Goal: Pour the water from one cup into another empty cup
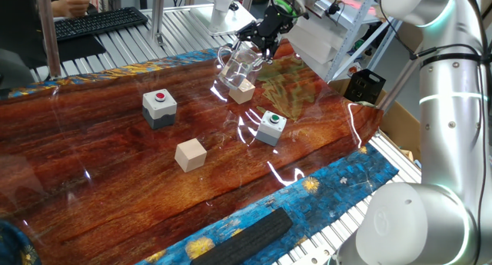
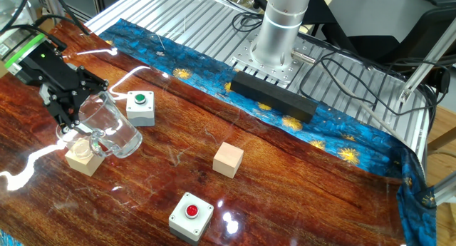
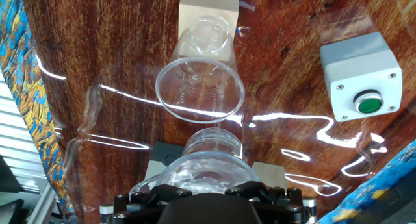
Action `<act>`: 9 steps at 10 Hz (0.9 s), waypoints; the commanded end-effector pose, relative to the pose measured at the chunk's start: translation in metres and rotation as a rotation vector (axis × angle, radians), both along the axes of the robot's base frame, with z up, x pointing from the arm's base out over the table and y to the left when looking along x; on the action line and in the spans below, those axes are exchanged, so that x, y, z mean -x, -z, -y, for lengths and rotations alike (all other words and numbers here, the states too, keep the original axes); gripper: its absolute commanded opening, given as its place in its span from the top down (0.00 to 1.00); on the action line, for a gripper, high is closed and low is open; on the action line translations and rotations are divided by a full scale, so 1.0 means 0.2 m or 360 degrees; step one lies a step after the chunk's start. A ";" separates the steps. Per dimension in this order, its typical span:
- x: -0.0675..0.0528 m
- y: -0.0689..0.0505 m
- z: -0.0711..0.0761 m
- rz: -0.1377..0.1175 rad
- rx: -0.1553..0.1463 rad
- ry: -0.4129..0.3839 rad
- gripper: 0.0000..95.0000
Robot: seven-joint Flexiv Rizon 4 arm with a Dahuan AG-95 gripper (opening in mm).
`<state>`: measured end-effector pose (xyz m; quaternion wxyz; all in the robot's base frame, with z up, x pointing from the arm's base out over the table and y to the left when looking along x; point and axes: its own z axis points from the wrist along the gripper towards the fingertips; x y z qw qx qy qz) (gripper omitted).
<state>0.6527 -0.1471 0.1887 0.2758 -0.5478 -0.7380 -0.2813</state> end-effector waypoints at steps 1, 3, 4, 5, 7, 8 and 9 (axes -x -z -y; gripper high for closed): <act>-0.01 -0.01 0.02 -0.0010 -0.0016 -0.0002 1.00; -0.01 -0.01 0.02 -0.0016 -0.0032 0.0000 1.00; -0.01 -0.01 0.01 -0.0017 -0.0039 -0.0003 1.00; -0.01 -0.01 0.01 -0.0019 -0.0043 -0.0001 1.00; -0.01 -0.01 0.01 -0.0021 -0.0049 0.0001 1.00; -0.01 -0.01 0.01 -0.0021 -0.0049 0.0000 1.00; -0.01 -0.01 0.01 -0.0023 -0.0050 0.0002 1.00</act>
